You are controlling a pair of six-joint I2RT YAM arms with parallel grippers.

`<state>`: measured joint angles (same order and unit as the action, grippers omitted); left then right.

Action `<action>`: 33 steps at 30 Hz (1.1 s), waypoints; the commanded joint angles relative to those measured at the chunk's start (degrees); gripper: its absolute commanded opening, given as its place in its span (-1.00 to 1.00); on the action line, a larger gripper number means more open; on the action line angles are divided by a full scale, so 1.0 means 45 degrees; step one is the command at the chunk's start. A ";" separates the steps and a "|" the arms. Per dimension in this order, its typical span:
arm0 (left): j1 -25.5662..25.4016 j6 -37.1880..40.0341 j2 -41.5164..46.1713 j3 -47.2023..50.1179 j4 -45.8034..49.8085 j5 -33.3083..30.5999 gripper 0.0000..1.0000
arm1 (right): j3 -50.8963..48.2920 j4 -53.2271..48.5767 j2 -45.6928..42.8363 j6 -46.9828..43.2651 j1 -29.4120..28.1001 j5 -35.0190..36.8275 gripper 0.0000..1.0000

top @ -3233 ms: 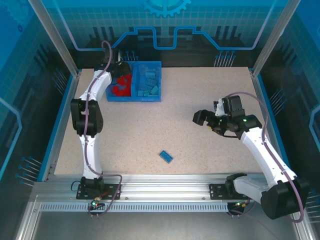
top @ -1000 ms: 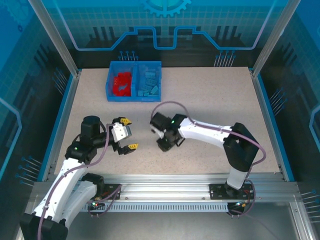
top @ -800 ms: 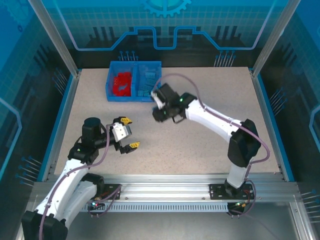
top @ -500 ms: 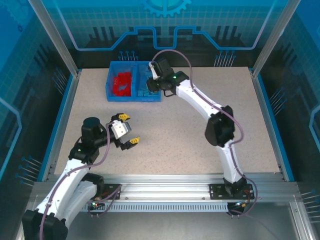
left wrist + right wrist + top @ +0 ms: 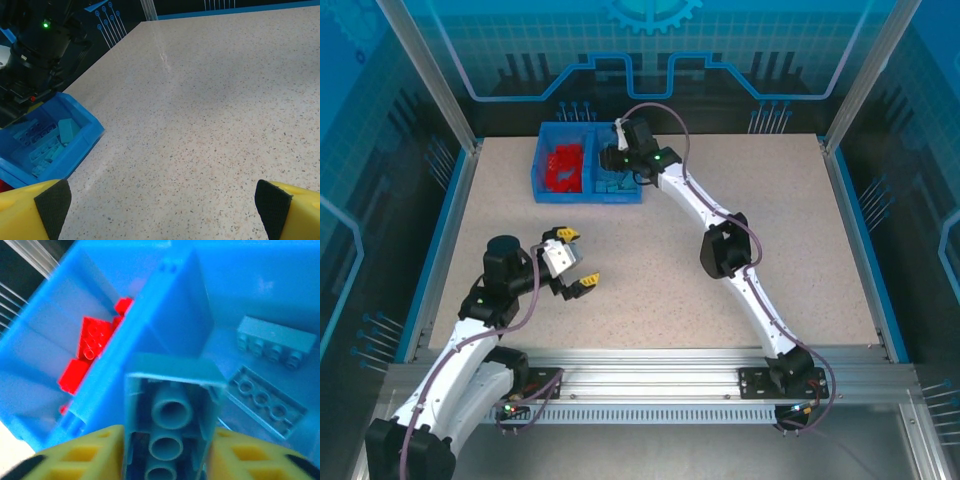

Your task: Sort the legos into containers by color

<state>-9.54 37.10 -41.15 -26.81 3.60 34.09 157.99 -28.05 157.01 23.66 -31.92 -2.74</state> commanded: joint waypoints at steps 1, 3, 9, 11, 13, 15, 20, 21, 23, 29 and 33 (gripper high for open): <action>0.0011 -0.0435 0.0000 0.0159 -0.0425 -0.0003 0.97 | 0.0971 0.1923 0.0097 0.0659 0.0063 -0.0351 0.22; 0.0011 -0.0691 0.0037 0.0148 -0.0502 -0.0413 0.97 | 0.1015 0.2035 -0.0208 0.0719 0.0066 -0.0562 0.37; 0.0002 -0.2024 -0.0198 -0.0651 0.0303 -0.1594 0.97 | 0.0692 0.0081 -0.2521 0.0080 0.0177 -0.1712 0.45; 0.0010 -0.3629 -0.0410 -0.1324 0.0919 -0.3117 0.97 | -0.0119 -0.0902 -0.3818 -0.0475 0.0230 -0.1920 0.49; 0.0011 -0.5322 -0.0634 -0.1739 0.1354 -0.4919 0.97 | -0.2090 -0.1436 -0.5736 -0.1264 0.0238 -0.1753 0.55; 0.0011 -0.6362 -0.0715 -0.1697 0.1276 -0.6026 0.97 | -0.5185 -0.0948 -0.7918 -0.1925 0.0239 -0.1442 0.61; 0.0011 -0.8314 -0.0631 -0.0583 -0.0121 -0.9121 0.97 | -1.4106 0.1981 -1.3871 -0.3015 0.0240 0.0561 0.82; 0.0028 -0.8359 -0.0691 -0.0293 -0.0408 -0.9549 0.97 | -1.5671 0.2424 -1.4848 -0.3121 0.0221 0.1248 0.85; 0.0026 -0.8377 -0.1016 0.0158 -0.0953 -1.0265 0.97 | -1.8459 0.3398 -1.6603 -0.3233 0.0225 0.2728 0.88; 0.0050 -0.8377 -0.2974 0.0956 -0.2702 -1.1017 0.97 | -2.4683 0.6376 -1.9201 -0.4124 0.0551 0.8027 0.97; 0.0050 -0.8211 -0.4573 0.1270 -0.4761 -1.1106 0.97 | -2.6432 0.8138 -1.8496 -0.3906 0.1952 0.9604 1.00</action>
<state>-9.50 0.93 -58.67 -22.33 -7.75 -13.28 41.30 -3.27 72.55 6.70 -27.16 29.04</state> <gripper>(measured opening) 0.987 0.996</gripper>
